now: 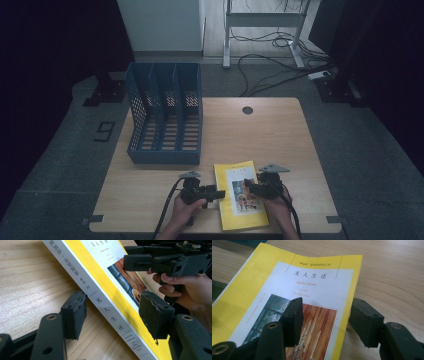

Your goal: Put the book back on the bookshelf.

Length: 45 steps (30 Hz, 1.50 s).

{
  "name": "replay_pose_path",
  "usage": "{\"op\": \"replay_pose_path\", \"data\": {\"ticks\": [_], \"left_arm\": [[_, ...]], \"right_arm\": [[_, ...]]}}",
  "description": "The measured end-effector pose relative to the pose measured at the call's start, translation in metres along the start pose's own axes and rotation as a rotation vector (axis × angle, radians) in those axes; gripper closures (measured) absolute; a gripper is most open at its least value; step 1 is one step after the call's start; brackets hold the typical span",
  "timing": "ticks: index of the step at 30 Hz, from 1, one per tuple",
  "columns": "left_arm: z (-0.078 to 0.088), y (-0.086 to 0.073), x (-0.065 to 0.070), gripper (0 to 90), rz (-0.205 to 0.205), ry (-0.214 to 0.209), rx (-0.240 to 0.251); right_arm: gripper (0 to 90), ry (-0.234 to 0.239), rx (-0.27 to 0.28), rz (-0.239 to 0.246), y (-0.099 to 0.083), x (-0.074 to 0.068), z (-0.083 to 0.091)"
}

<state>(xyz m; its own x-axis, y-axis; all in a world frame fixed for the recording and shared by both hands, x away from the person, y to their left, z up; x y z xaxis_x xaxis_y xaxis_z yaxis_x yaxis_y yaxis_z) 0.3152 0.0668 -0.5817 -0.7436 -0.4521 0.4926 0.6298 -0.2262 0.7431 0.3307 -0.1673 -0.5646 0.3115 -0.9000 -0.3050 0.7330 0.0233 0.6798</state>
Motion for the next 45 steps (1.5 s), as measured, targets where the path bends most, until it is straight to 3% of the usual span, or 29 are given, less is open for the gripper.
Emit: {"op": "replay_pose_path", "data": {"ticks": [2, 6, 9, 20, 28, 45], "left_arm": [[0.000, 0.000, 0.000, 40.3, -0.001, 0.004, -0.004], [0.001, -0.001, -0.001, 43.5, 0.002, 0.000, -0.009], [0.002, -0.001, 0.000, 49.4, -0.013, 0.017, -0.021], [0.005, 0.000, -0.003, 51.1, -0.016, 0.027, -0.017], [0.009, -0.001, -0.004, 55.2, -0.014, 0.011, -0.009], [0.014, 0.001, -0.006, 60.0, -0.005, -0.005, 0.012]], "right_arm": [[44.6, -0.002, 0.004, 0.001, 0.000, -0.001, 0.000], [45.3, 0.040, -0.007, -0.001, -0.002, -0.005, -0.003], [45.4, 0.062, -0.016, 0.023, -0.003, -0.012, -0.004], [46.9, 0.054, -0.002, 0.044, -0.004, -0.015, -0.001], [47.1, 0.057, 0.003, 0.046, -0.005, -0.017, -0.001], [46.3, 0.089, 0.004, 0.015, -0.006, -0.018, -0.002]]}}
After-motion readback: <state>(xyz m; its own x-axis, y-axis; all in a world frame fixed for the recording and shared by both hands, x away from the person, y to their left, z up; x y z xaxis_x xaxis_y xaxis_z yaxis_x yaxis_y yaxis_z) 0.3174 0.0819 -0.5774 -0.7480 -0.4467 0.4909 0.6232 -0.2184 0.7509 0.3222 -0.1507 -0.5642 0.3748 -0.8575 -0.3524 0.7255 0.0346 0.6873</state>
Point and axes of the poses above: each handheld gripper's, and its own axes: z roughly backward along the jaws, y roughly out of its top, x roughly to its right, the point moved 4 cm from there along -z, roughly forward along the jaws, and after that the axes turned 11 degrees about -z, right-handed, at the moved point
